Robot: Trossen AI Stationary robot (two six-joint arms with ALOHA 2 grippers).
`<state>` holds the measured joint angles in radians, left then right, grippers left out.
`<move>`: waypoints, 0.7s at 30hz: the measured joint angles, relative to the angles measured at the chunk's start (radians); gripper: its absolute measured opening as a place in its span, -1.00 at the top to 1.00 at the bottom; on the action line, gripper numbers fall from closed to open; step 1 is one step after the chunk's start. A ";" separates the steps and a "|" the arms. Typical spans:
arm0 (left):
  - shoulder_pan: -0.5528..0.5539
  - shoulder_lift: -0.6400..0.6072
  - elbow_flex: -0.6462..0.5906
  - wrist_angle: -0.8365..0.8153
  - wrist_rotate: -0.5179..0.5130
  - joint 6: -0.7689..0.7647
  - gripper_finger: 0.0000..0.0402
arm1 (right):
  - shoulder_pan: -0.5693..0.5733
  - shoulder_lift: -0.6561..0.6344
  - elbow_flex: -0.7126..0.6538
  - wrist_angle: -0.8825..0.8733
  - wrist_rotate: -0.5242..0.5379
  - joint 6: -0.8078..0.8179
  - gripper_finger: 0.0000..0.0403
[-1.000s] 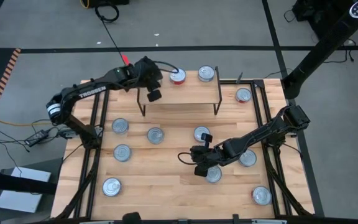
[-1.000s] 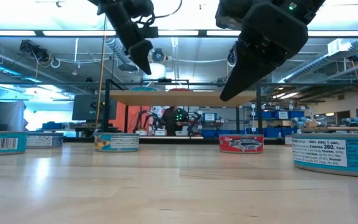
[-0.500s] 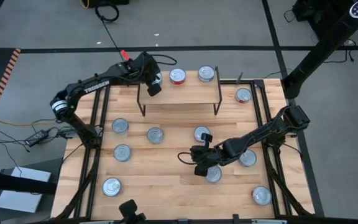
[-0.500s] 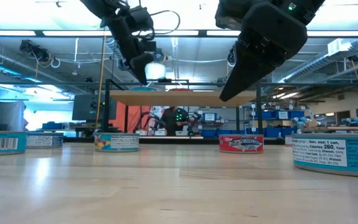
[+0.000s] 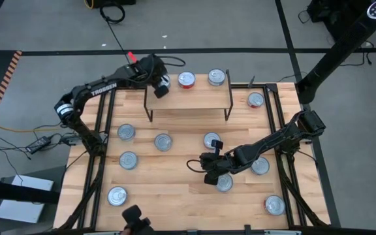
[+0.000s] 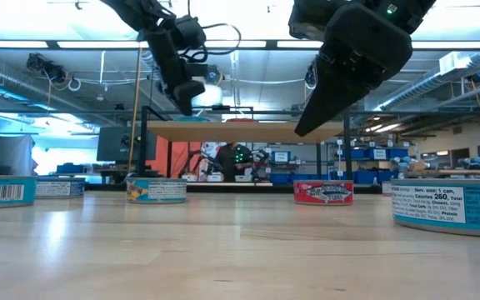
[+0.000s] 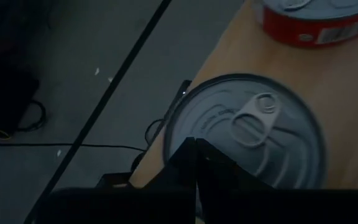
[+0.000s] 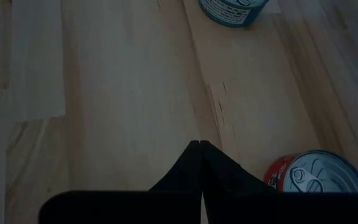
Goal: Stack canned seafood by type on shelf
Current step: Put the yellow blue tuna can on the shelf
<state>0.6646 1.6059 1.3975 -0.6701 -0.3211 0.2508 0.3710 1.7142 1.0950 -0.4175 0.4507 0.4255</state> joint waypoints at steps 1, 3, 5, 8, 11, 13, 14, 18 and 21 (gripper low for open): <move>0.005 0.001 0.000 0.000 0.000 0.000 0.97 | 0.000 0.000 0.000 0.000 0.000 0.000 0.96; 0.011 0.001 -0.001 0.001 0.000 -0.001 0.97 | 0.000 0.000 0.000 0.000 0.000 0.000 0.96; 0.012 0.001 -0.010 0.004 -0.003 -0.001 0.97 | 0.000 0.000 0.000 0.000 0.000 0.000 0.96; 0.010 0.002 -0.020 0.000 -0.038 0.002 0.97 | 0.000 0.000 0.000 0.000 0.000 -0.001 0.96; 0.011 0.002 -0.029 0.005 -0.061 0.002 0.97 | 0.000 0.000 0.000 -0.002 0.000 -0.002 0.96; 0.011 0.002 -0.029 0.005 -0.082 0.004 0.97 | 0.000 0.000 0.000 -0.002 0.000 -0.002 0.96; 0.011 0.002 -0.029 0.007 -0.089 0.005 0.97 | 0.000 0.000 0.000 -0.002 0.000 -0.002 0.96; 0.012 0.002 -0.029 0.008 -0.100 0.007 0.97 | 0.000 0.000 0.000 -0.002 0.000 -0.002 0.96; 0.012 0.002 -0.029 0.008 -0.100 0.008 0.97 | 0.000 0.000 0.000 -0.002 0.000 -0.002 0.96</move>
<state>0.6762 1.6077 1.3685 -0.6621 -0.4213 0.2592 0.3710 1.7142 1.0950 -0.4198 0.4507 0.4236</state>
